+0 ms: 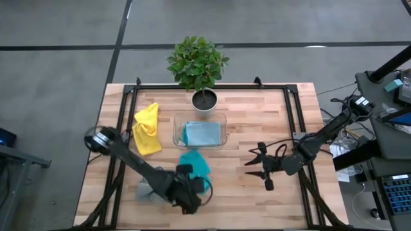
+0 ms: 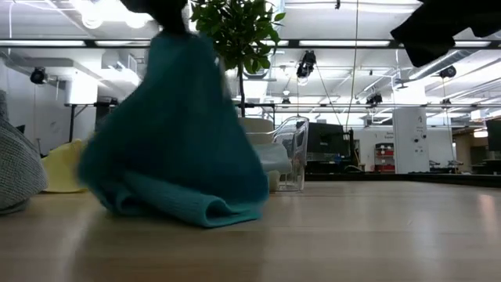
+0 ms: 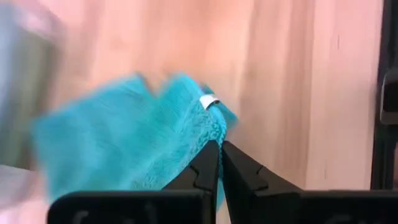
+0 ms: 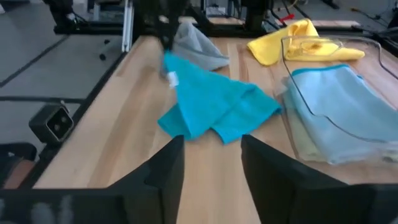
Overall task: Fold microfiber towels
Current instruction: Fold the blue microfiber cloth
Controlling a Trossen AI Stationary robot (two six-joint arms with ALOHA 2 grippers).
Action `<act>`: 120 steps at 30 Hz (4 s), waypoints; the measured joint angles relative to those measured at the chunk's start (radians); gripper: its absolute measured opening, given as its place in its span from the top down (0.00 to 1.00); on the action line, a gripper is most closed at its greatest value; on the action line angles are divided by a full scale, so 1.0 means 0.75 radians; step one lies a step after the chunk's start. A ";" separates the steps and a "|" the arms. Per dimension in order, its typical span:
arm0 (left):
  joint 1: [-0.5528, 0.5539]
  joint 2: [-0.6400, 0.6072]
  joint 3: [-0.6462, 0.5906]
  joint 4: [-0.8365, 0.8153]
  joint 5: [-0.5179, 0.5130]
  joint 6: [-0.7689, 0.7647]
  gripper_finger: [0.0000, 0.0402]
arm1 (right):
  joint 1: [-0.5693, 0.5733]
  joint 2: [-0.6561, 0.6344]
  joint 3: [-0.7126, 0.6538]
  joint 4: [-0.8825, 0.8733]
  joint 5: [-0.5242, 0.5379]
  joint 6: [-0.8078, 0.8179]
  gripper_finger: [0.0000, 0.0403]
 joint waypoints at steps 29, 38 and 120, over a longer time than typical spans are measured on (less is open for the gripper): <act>0.129 -0.317 0.021 0.177 -0.236 0.206 1.00 | -0.323 0.703 0.273 0.379 -0.077 -0.042 0.44; 0.133 -0.318 0.022 0.201 -0.247 0.203 1.00 | -0.317 0.512 0.278 0.224 -0.201 -0.001 0.44; 0.036 -0.391 -0.235 0.470 0.061 0.620 1.00 | 0.075 0.026 0.706 -1.413 -0.333 0.375 0.98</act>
